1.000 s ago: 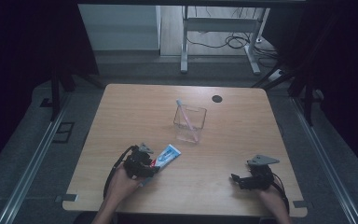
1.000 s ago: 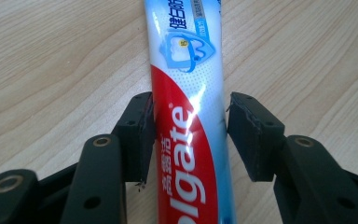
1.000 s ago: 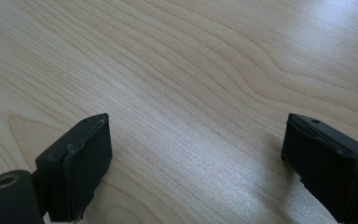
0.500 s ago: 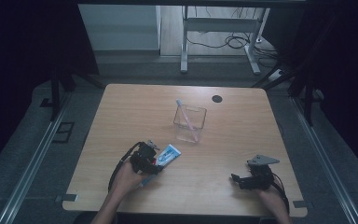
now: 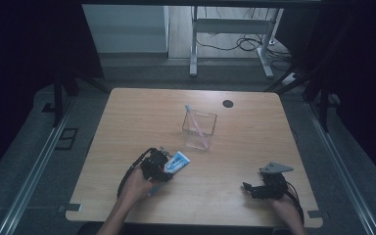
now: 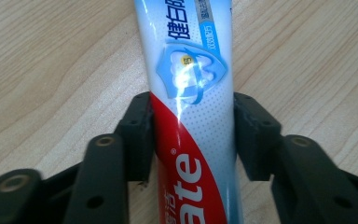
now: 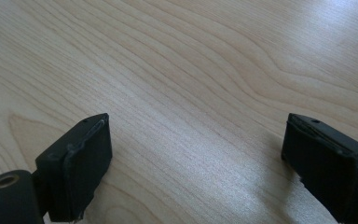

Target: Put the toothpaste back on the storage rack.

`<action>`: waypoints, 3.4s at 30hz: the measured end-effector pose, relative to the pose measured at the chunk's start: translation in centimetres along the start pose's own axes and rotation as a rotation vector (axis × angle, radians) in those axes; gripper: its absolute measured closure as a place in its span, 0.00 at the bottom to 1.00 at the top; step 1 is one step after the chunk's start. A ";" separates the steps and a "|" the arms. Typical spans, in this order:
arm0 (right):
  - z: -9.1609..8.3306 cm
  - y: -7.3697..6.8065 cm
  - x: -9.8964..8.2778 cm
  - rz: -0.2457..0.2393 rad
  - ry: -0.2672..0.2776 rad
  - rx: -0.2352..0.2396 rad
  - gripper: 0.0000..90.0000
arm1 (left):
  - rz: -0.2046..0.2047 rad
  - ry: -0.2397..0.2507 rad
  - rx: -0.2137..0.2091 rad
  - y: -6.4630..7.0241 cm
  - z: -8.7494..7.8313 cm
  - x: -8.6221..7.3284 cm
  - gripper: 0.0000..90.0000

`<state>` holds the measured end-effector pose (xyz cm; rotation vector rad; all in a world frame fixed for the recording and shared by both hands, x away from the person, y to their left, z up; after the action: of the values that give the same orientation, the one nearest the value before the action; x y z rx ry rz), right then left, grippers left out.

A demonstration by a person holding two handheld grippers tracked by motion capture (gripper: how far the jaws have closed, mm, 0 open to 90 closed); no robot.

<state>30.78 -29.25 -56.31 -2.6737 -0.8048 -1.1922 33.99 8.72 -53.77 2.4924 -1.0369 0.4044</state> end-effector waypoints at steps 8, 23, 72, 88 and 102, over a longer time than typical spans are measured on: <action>0.0 0.0 0.0 0.000 0.000 0.000 0.10 | -0.008 0.018 -0.014 0.0 -0.6 0.0 0.77; 0.0 0.0 0.0 0.000 0.000 0.001 0.09 | -0.020 0.126 -0.026 -0.5 -2.2 -0.4 0.82; 0.0 0.0 0.0 -0.002 0.003 0.000 0.10 | 0.106 0.404 -0.002 1.4 -8.6 6.9 0.82; 0.0 0.0 0.0 -0.003 0.002 0.001 0.10 | 0.134 0.482 -0.006 1.4 -8.4 11.2 0.82; 0.0 0.0 0.0 -0.001 0.003 0.001 0.10 | 0.143 0.532 0.005 0.8 -7.8 14.6 0.82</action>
<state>30.81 -29.26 -56.31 -2.6705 -0.8068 -1.1955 42.51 3.01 -40.73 2.1323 -0.9824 1.0441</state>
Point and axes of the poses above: each handheld gripper's, and its own axes: z roughly forward along the jaws, x roughly out of its top, y roughly to its right, the point moved 3 cm from there along z, roughly forward along the jaws, and after that the axes turned 10 degrees about -x, right-handed, at the moved point
